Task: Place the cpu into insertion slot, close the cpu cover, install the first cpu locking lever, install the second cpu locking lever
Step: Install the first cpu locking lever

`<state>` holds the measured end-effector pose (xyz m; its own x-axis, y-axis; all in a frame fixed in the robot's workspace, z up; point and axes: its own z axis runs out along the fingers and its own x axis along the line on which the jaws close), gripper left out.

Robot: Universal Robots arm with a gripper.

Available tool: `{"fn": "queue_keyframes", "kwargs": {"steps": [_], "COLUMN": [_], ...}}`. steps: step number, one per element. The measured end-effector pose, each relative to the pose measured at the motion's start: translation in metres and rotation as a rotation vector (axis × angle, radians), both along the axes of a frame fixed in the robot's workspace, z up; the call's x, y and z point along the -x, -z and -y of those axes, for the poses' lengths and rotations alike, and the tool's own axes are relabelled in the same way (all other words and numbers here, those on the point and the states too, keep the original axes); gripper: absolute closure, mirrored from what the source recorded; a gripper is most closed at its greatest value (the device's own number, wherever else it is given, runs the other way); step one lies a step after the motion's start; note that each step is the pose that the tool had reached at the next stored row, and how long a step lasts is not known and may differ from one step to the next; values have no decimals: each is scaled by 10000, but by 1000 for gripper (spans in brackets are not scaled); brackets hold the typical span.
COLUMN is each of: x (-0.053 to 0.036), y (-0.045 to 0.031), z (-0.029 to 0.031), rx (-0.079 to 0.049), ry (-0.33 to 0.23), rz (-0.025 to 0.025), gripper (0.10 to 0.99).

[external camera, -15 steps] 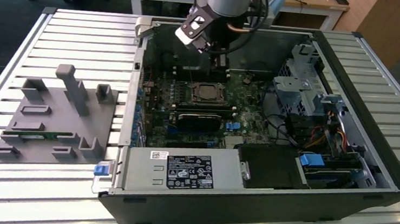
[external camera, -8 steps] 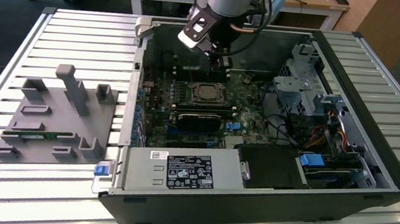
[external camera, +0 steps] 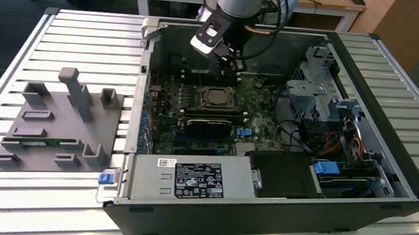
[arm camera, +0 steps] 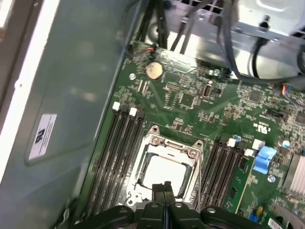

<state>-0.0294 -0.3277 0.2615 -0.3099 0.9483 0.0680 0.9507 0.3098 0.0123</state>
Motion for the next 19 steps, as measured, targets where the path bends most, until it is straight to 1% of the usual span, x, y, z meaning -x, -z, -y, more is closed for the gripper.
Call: {"fn": "queue_keyframes", "kwargs": {"steps": [9,19], "x": [12,13], "y": [2,7], "z": [-1,-1], "rx": [16,30], "ry": [-1005,-2769], "rz": [0,0], "gripper": [980,980]}}
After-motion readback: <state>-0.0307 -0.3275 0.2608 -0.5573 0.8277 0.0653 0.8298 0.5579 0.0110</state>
